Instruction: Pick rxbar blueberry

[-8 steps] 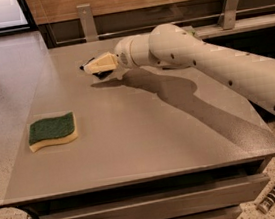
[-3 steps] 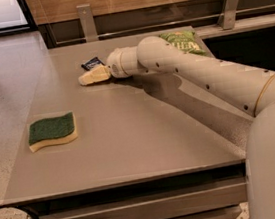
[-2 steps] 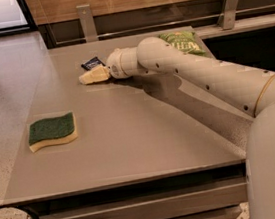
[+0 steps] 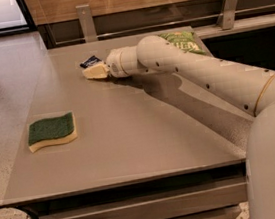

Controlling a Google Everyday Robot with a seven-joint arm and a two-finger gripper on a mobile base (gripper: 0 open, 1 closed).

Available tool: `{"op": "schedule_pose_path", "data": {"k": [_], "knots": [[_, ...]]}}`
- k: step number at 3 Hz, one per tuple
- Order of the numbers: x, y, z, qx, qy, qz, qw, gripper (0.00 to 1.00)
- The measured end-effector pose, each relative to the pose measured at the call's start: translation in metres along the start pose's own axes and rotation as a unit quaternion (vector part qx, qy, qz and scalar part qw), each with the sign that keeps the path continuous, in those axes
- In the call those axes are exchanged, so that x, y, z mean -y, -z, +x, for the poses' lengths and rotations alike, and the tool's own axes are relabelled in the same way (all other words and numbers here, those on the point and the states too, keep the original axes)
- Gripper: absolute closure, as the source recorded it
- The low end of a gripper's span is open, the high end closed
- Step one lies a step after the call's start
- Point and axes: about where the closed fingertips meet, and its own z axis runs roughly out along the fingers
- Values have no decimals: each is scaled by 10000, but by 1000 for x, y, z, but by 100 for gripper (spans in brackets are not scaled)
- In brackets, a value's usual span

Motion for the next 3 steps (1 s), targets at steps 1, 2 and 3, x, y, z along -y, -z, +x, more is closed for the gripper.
{"op": "schedule_pose_path", "data": {"k": [1,2,3], "knots": [[0,1,-2,0,0,0,10000,83],[0,2,-5,-1,0,-2,10000,100],[-1,2,-5,0,0,-3,10000,100]]}}
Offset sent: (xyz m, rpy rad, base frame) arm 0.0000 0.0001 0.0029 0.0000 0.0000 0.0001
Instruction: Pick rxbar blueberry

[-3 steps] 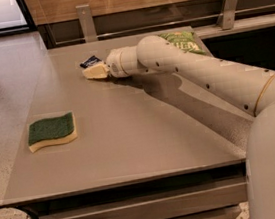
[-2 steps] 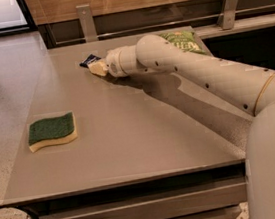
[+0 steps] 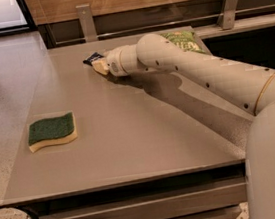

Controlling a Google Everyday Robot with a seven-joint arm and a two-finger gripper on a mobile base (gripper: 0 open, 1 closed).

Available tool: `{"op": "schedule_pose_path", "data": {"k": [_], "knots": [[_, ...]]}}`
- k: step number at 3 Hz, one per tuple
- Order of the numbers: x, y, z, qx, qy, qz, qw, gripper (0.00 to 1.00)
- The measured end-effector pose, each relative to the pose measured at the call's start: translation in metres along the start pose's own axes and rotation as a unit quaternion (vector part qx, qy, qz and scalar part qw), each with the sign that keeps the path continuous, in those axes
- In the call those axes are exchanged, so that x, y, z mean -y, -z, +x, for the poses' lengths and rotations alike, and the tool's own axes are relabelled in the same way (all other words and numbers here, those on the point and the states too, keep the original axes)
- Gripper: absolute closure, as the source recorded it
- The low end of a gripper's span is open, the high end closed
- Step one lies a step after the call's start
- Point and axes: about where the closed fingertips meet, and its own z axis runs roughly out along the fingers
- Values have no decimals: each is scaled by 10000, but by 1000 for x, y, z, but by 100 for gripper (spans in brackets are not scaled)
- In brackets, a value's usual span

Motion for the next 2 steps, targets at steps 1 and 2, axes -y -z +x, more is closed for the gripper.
{"op": "schedule_pose_path", "data": {"k": [1,2], "knots": [[0,0,0,0,0,0,10000,100],[0,0,0,0,0,0,10000,100]]}}
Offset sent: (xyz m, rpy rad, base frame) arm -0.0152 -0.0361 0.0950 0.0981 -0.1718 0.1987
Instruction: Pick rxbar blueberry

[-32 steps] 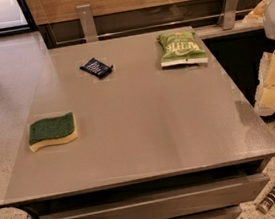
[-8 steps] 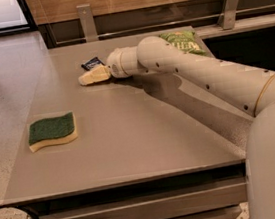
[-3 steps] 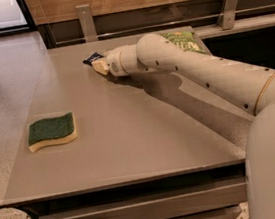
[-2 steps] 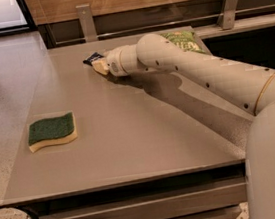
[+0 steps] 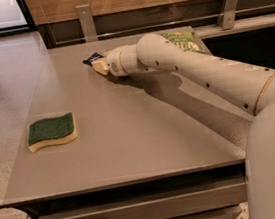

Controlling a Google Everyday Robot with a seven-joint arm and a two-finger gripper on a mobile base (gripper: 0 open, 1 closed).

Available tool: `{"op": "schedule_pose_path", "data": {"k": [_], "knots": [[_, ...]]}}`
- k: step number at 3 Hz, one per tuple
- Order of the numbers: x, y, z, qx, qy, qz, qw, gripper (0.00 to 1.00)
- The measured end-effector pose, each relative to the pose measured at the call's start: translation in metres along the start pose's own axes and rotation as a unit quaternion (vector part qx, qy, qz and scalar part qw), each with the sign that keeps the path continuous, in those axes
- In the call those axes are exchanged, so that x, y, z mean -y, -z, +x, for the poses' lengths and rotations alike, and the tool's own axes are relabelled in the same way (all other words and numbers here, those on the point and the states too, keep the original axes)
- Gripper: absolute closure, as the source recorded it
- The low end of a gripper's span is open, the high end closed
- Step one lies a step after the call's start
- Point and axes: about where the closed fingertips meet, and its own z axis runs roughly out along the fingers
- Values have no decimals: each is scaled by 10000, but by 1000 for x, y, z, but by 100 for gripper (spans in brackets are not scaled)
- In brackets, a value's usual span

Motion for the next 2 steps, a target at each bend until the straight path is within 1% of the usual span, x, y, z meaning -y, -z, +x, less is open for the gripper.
{"op": "schedule_pose_path", "data": {"k": [2], "knots": [[0,0,0,1,1,-1,10000,100]]}}
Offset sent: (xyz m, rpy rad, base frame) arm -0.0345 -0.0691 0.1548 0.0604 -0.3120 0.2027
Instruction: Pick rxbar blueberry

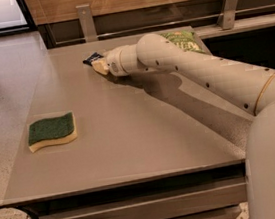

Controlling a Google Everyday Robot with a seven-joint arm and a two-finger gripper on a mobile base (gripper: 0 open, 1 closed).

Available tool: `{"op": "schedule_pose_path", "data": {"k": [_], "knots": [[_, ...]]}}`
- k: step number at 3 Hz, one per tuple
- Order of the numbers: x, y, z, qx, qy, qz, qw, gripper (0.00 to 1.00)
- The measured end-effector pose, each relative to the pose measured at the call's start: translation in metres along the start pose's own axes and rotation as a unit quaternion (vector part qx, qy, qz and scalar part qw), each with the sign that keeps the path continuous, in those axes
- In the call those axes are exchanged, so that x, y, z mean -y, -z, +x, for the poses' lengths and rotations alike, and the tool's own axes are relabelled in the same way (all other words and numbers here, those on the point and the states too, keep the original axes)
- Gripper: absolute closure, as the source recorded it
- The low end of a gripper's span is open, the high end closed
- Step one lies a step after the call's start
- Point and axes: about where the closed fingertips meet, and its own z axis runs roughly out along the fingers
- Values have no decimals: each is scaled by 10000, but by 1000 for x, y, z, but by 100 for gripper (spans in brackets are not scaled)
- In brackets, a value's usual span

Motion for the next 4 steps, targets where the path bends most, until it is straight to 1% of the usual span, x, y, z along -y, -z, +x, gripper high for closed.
{"op": "schedule_pose_path", "data": {"k": [4], "knots": [[0,0,-1,0,1,0,10000,100]]}}
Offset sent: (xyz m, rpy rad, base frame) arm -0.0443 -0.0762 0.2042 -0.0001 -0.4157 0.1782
